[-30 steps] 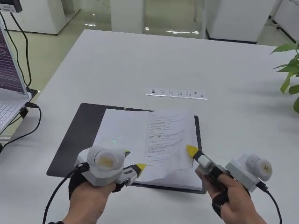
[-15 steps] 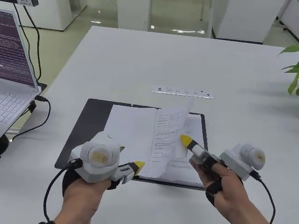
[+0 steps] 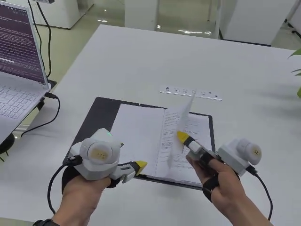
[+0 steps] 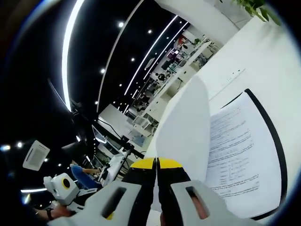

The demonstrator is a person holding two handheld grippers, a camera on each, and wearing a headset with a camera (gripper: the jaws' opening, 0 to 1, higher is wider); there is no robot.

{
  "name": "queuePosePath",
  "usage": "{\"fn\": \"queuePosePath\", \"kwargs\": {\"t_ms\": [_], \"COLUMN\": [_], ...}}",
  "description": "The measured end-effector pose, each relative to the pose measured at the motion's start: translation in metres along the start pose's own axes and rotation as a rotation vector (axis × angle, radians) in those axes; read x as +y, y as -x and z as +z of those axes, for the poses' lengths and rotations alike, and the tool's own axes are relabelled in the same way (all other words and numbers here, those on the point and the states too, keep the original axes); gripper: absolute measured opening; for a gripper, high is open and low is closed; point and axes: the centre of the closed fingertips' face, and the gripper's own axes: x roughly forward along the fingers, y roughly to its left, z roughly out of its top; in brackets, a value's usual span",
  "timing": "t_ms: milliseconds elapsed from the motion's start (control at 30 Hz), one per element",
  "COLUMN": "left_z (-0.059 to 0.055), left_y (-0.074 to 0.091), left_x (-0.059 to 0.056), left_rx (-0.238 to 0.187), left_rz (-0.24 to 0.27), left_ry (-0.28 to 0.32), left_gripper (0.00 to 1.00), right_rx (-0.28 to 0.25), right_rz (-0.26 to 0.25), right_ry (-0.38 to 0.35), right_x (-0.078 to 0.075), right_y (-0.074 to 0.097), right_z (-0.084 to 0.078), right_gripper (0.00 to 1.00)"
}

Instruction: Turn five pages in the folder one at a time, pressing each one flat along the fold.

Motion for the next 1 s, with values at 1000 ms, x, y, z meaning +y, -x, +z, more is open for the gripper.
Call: {"fn": "queuePosePath", "kwargs": {"t_ms": [1000], "left_z": [-0.012], "left_y": [0.021], "left_x": [0.021], "left_rx": [0.011], "left_rz": [0.007], "left_ry": [0.006], "left_gripper": [0.55], "right_rx": [0.070], "right_rz": [0.066], "right_ry": [-0.035], "right_x": [0.039], "right_y": [-0.049], "right_z": [-0.037], "right_gripper": [0.00]}}
